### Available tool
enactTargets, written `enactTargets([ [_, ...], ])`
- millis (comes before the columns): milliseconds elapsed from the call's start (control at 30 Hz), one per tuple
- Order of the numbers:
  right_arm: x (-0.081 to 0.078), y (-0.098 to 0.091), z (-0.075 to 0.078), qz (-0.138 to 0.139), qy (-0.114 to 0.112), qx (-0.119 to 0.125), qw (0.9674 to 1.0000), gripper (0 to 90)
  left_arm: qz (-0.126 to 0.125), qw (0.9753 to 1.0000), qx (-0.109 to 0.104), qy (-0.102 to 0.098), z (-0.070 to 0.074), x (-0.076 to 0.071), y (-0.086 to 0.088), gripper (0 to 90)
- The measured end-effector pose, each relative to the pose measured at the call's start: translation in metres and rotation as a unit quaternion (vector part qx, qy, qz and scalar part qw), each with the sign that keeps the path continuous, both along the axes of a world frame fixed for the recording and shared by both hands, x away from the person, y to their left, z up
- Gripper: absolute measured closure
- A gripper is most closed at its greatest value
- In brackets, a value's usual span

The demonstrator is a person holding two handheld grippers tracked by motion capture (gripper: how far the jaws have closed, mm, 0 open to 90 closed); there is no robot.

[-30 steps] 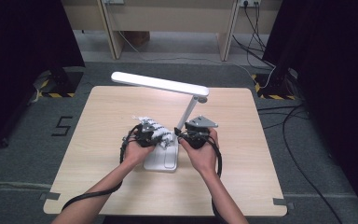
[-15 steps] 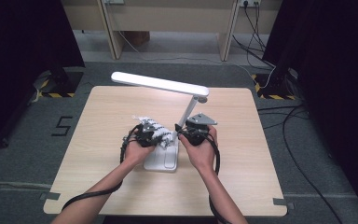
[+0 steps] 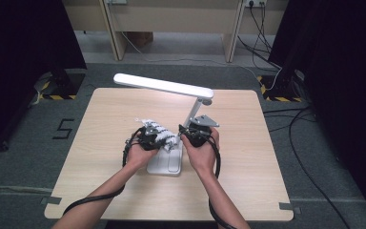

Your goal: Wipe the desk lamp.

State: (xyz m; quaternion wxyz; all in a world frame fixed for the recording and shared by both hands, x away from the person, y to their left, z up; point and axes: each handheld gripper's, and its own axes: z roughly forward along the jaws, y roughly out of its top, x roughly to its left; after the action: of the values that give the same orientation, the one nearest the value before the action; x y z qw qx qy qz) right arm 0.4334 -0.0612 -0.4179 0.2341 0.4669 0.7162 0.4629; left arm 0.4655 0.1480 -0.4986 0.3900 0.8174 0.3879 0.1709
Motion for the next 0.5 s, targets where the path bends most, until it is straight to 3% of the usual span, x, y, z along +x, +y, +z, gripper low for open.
enactTargets([
  [333, -0.001, 0.000, -0.001, 0.001, 0.000, -0.003, 1.0000, 57.9, 0.012, 0.9997, 0.018, -0.006, 0.001, 0.006, 0.006, 83.8],
  [500, -0.001, 0.000, -0.001, 0.003, 0.000, -0.004, 1.0000, 57.9, 0.025, 0.9994, 0.024, -0.006, 0.001, 0.006, 0.019, 83.8],
])
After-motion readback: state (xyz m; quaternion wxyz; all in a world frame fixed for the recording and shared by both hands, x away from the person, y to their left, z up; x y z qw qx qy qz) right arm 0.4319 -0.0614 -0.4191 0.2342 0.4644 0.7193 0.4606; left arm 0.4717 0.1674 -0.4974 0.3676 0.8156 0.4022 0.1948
